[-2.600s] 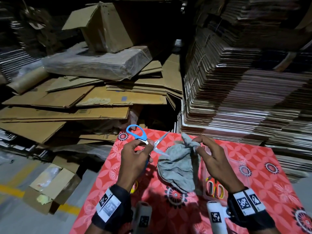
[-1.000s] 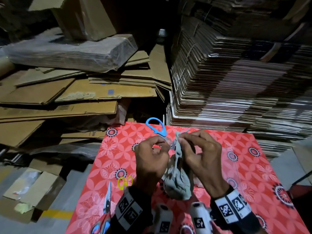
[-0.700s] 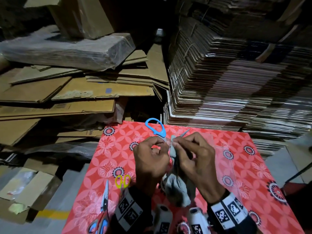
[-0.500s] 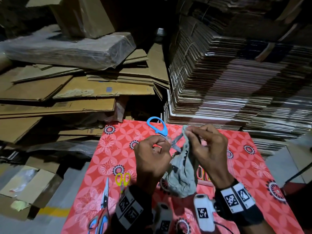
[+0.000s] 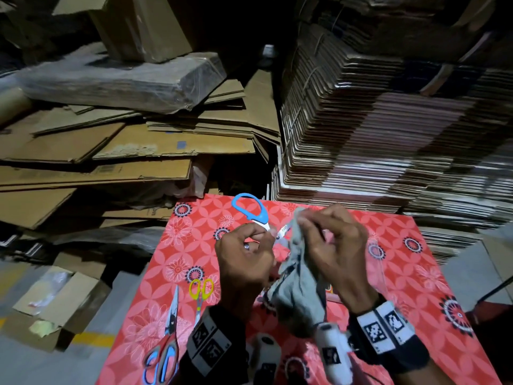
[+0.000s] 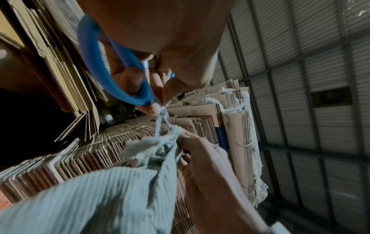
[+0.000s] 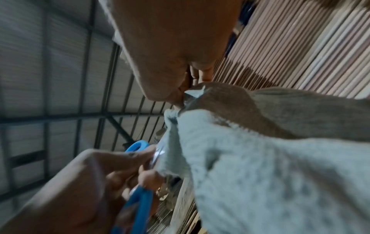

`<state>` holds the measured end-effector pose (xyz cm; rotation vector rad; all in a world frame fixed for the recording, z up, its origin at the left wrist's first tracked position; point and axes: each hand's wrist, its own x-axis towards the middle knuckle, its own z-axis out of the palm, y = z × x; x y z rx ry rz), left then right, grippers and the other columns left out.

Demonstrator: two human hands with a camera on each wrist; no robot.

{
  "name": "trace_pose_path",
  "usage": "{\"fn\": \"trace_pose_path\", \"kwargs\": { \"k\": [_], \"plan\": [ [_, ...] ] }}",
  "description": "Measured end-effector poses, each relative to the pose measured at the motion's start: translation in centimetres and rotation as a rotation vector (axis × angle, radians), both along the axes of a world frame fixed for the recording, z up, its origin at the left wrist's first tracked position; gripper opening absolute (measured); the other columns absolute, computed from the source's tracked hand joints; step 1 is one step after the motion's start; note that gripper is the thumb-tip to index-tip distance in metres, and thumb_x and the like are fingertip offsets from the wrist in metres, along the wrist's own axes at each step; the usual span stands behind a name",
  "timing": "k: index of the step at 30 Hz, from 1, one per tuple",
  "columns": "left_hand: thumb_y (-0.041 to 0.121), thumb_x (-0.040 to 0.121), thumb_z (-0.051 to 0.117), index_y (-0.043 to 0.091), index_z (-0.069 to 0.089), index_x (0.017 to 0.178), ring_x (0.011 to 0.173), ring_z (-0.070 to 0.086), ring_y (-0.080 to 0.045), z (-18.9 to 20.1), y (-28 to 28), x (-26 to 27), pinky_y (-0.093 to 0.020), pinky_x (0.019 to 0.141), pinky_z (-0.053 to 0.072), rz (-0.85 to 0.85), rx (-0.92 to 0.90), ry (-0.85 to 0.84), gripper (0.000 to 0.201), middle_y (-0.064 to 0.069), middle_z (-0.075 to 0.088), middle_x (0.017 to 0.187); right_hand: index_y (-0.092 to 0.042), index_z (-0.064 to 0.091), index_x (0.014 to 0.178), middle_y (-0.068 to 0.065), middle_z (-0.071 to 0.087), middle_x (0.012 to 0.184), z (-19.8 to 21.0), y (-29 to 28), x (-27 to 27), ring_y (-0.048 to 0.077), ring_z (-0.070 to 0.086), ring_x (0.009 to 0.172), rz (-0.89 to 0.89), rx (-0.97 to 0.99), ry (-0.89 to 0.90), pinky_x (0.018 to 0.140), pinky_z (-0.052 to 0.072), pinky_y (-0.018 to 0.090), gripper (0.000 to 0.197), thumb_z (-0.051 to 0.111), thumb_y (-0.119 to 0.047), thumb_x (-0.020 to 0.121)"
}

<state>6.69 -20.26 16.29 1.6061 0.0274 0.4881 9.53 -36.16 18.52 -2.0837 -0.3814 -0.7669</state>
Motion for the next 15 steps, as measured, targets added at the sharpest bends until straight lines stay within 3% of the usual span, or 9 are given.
{"fn": "trace_pose_path", "kwargs": {
  "k": [2, 4, 6, 9, 11, 13, 15],
  "plan": [
    [0.015, 0.095, 0.070, 0.009, 0.064, 0.064, 0.047, 0.057, -0.026, 0.0, 0.0, 0.0, -0.035, 0.047, 0.042, -0.012, 0.008, -0.004, 0.033, -0.009, 0.060, 0.054, -0.012, 0.084, 0.099, -0.002, 0.060, 0.076, -0.8, 1.1, -1.3, -0.003, 0.055, 0.071, 0.097, -0.051, 0.015, 0.066, 0.041, 0.011, 0.018, 0.082, -0.001, 0.086],
    [0.007, 0.097, 0.069, 0.005, 0.063, 0.063, 0.042, 0.054, -0.018, 0.3, -0.3, -0.2, -0.025, 0.047, 0.039, -0.042, -0.027, -0.003, 0.035, -0.010, 0.058, 0.051, -0.012, 0.084, 0.099, -0.003, 0.060, 0.076, -0.8, 0.9, -1.2, 0.000, 0.057, 0.070, 0.145, -0.026, 0.049, 0.064, 0.041, 0.012, 0.017, 0.083, -0.002, 0.085],
    [0.002, 0.098, 0.069, 0.000, 0.061, 0.062, 0.037, 0.053, -0.015, 0.6, -0.6, -0.4, -0.018, 0.045, 0.039, -0.052, -0.057, 0.005, 0.036, -0.012, 0.058, 0.048, -0.014, 0.084, 0.098, -0.002, 0.062, 0.075, -0.3, -0.3, 0.0, 0.006, 0.059, 0.070, 0.102, 0.005, 0.044, 0.063, 0.043, 0.015, 0.017, 0.084, -0.003, 0.084],
    [0.006, 0.098, 0.071, 0.002, 0.063, 0.063, 0.041, 0.056, -0.015, 0.2, -0.8, -0.2, -0.019, 0.047, 0.040, -0.055, -0.054, 0.001, 0.036, -0.009, 0.060, 0.051, -0.021, 0.082, 0.101, 0.003, 0.061, 0.072, 0.3, -1.9, 1.5, 0.015, 0.058, 0.068, -0.035, 0.055, 0.012, 0.062, 0.043, 0.017, 0.023, 0.084, -0.005, 0.084],
    [0.007, 0.098, 0.071, 0.002, 0.062, 0.064, 0.041, 0.056, -0.014, 0.1, -0.9, 0.0, -0.020, 0.048, 0.040, -0.044, -0.068, 0.011, 0.036, -0.010, 0.060, 0.051, -0.020, 0.083, 0.100, 0.002, 0.060, 0.072, 0.1, -1.4, 0.9, 0.009, 0.056, 0.068, -0.030, 0.050, 0.008, 0.063, 0.042, 0.015, 0.021, 0.084, -0.004, 0.085],
    [0.007, 0.096, 0.071, 0.000, 0.062, 0.063, 0.040, 0.057, -0.012, 0.1, -1.1, 0.2, -0.020, 0.048, 0.040, -0.039, -0.070, 0.014, 0.035, -0.015, 0.058, 0.051, -0.014, 0.084, 0.098, -0.001, 0.059, 0.074, -0.6, -0.2, -0.5, 0.000, 0.053, 0.070, 0.073, -0.022, 0.010, 0.066, 0.039, 0.010, 0.017, 0.083, -0.002, 0.085],
    [0.002, 0.097, 0.070, -0.002, 0.061, 0.063, 0.038, 0.055, -0.012, 0.3, -1.4, 0.1, -0.019, 0.046, 0.040, -0.045, -0.083, 0.025, 0.035, -0.018, 0.057, 0.050, -0.013, 0.084, 0.098, -0.002, 0.059, 0.075, -1.0, 0.0, -1.0, -0.002, 0.056, 0.072, 0.163, -0.041, 0.040, 0.067, 0.039, 0.009, 0.017, 0.083, -0.002, 0.086]
  ]
}}
